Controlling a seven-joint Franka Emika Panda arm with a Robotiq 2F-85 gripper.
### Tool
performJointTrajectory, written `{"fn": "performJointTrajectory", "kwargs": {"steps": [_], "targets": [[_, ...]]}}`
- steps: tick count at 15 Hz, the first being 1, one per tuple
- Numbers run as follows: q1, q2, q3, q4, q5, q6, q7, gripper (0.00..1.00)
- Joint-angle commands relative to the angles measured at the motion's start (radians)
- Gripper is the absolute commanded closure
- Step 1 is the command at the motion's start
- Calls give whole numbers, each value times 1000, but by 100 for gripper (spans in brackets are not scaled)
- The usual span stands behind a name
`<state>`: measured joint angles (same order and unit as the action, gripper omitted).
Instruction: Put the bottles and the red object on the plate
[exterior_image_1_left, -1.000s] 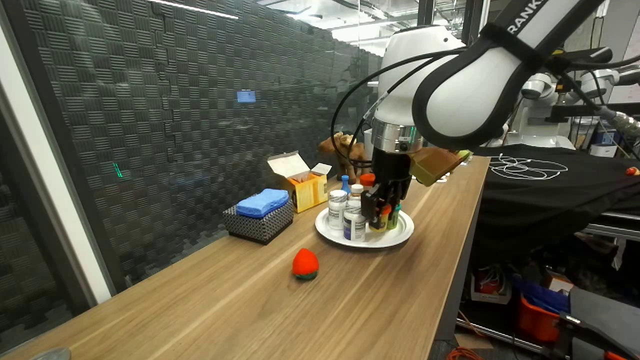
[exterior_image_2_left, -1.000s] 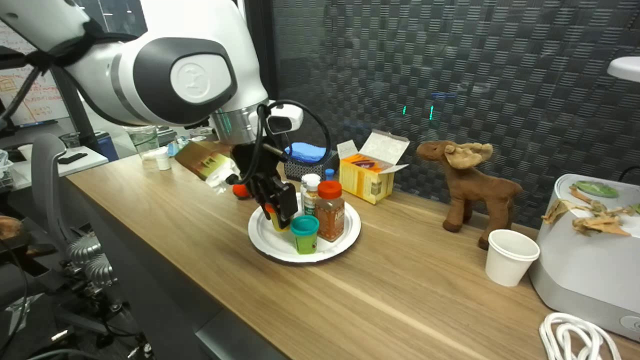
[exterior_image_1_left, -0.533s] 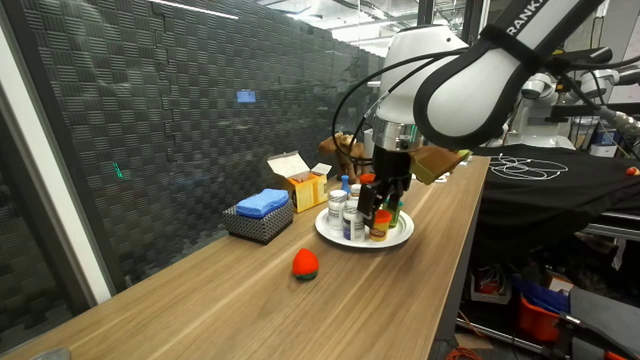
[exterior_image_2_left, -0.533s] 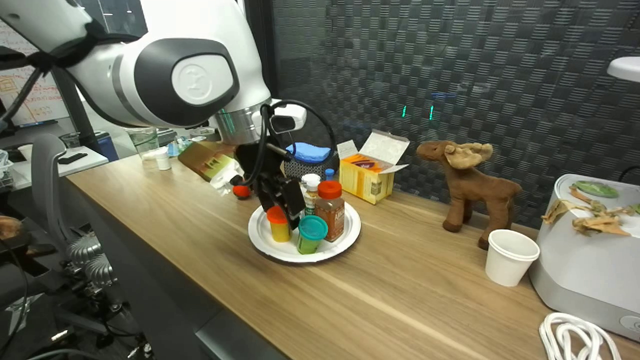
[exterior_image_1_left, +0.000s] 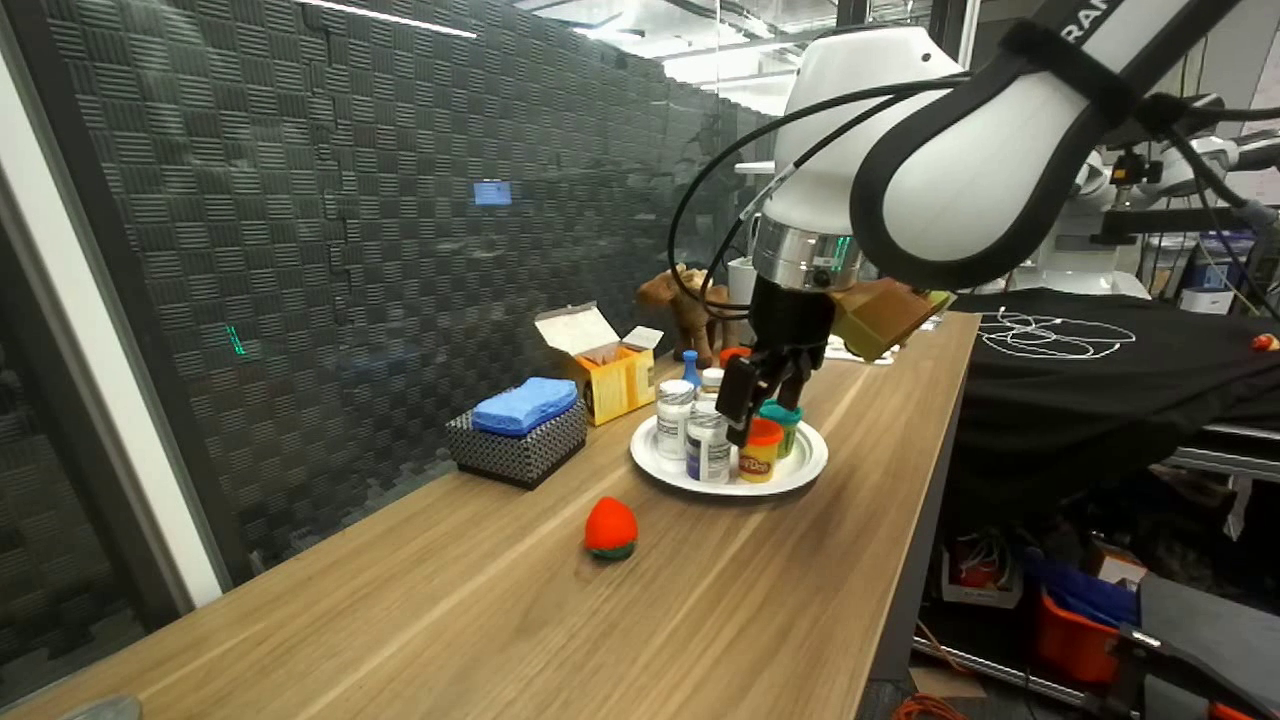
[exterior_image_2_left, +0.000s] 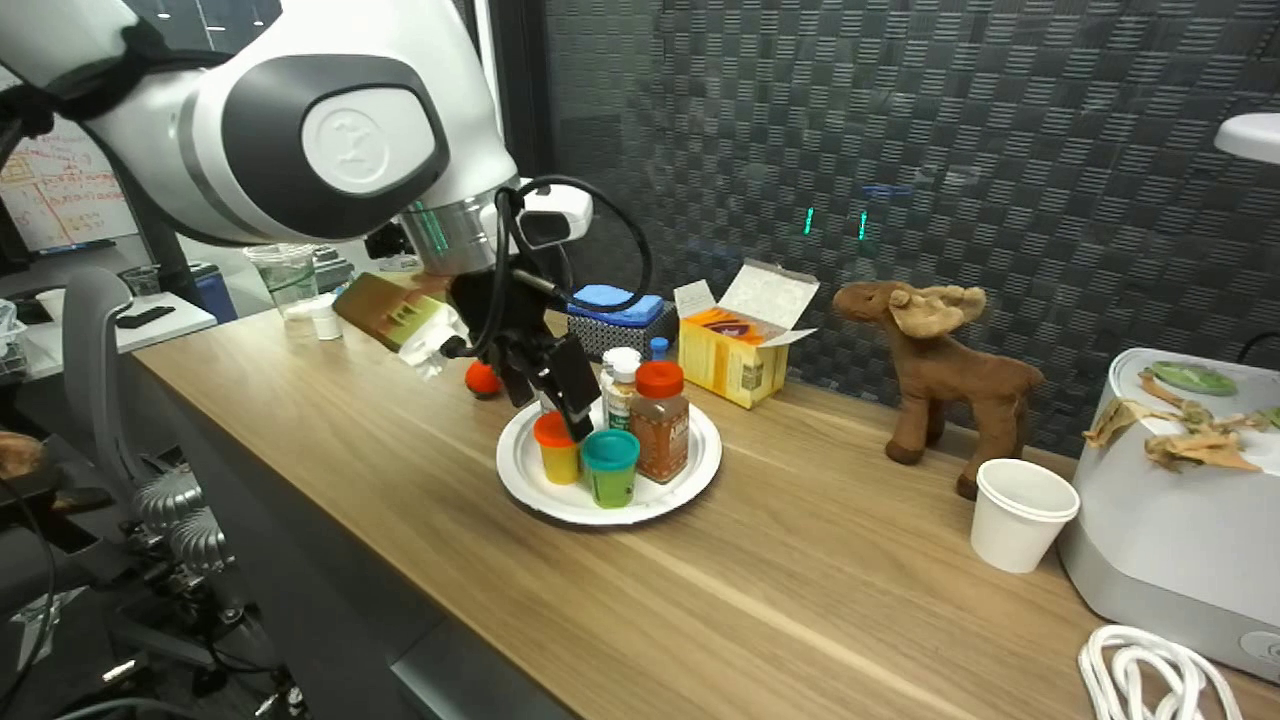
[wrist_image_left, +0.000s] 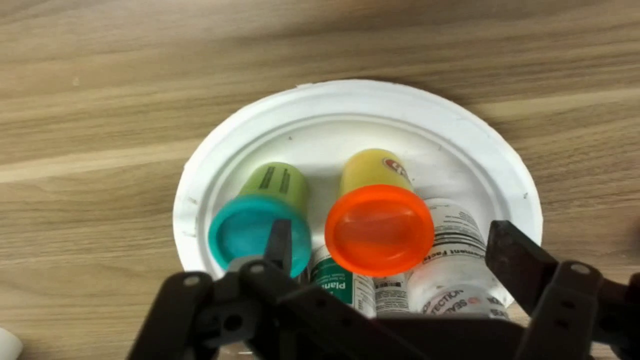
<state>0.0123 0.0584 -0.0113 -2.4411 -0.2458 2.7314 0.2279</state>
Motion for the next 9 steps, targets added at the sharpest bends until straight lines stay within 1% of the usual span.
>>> {"fn": "performJointTrajectory", "kwargs": {"steps": [1,5,9], "targets": [[15,-75,10,-57,-20,15,-8,0],[38,-120,50,-62,-23,-42,26,0],[80,-127,124,-29,-23,-101,122,0]]}}
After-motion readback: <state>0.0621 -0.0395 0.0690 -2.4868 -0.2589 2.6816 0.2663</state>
